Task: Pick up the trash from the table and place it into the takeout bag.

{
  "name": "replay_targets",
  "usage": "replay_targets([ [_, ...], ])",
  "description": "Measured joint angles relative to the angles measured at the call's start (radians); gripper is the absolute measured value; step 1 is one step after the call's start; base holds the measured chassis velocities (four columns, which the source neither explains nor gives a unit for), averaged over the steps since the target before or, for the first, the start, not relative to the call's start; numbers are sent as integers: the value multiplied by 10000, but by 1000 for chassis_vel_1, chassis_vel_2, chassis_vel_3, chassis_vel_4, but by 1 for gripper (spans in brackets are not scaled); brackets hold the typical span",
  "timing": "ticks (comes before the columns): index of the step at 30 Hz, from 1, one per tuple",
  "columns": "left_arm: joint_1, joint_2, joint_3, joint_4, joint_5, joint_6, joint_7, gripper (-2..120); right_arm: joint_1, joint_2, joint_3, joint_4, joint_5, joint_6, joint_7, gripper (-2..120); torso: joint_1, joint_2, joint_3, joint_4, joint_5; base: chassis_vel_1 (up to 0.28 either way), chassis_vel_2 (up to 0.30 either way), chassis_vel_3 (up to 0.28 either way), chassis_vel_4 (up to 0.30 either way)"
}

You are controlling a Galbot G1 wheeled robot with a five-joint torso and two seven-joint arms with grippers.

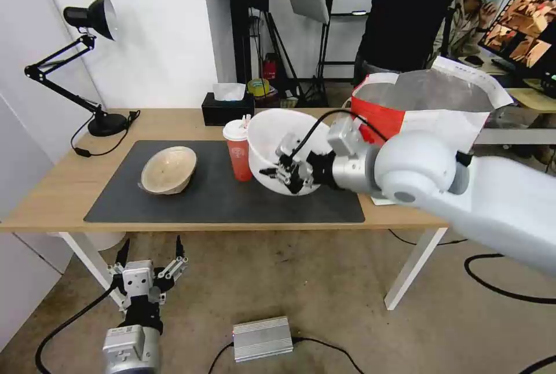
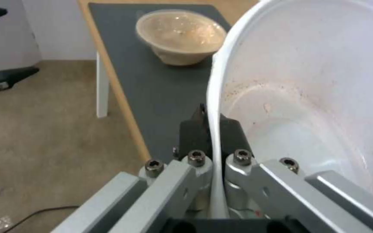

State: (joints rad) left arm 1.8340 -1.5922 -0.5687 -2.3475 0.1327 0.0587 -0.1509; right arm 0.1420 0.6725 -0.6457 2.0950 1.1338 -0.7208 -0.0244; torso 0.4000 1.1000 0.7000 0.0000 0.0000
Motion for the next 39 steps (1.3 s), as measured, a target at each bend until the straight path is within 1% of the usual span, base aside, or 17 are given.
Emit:
replay_targets([
  [9, 18, 48, 17, -25, 29, -9, 22, 100, 632, -104, -55, -158, 107, 0, -27, 0, 0, 0, 0, 0, -1, 0, 0, 0, 0],
  [19, 26, 67, 37, -52, 49, -15, 52, 100, 1644, -20, 1, -978, 180, 4, -320, 0, 0, 0, 0, 0, 0, 0, 0, 0, 0],
  [27, 45, 94, 32, -101, 49, -15, 53, 100, 2321, 178, 35, -1919, 133, 5, -615, 0, 1, 0, 1, 0, 0, 0, 0, 0, 0],
  [29, 66, 133, 34, -119, 49, -15, 57, 100, 2661, 262, -14, -2463, -53, 6, -881, 0, 0, 0, 1, 1, 0, 0, 0, 0, 0],
  [30, 66, 133, 34, -119, 49, -15, 57, 100, 2661, 262, -14, -2463, -53, 6, -881, 0, 0, 0, 1, 1, 0, 0, 0, 0, 0],
  [34, 114, 232, 6, -165, 35, -33, 58, 100, 3082, 368, -135, -3385, -433, 6, -1280, 0, 1, 0, 1, 0, 0, 0, 0, 0, 0],
  [35, 114, 232, 6, -165, 35, -33, 58, 100, 3082, 368, -135, -3385, -433, 6, -1280, 0, 1, 0, 1, 0, 0, 0, 0, 0, 0],
  [39, 136, 326, -19, -191, -12, -53, 56, 100, 3324, 449, -187, -4347, -913, 6, -1676, 0, 1, -1, 1, 1, 0, 0, 0, 0, 0],
])
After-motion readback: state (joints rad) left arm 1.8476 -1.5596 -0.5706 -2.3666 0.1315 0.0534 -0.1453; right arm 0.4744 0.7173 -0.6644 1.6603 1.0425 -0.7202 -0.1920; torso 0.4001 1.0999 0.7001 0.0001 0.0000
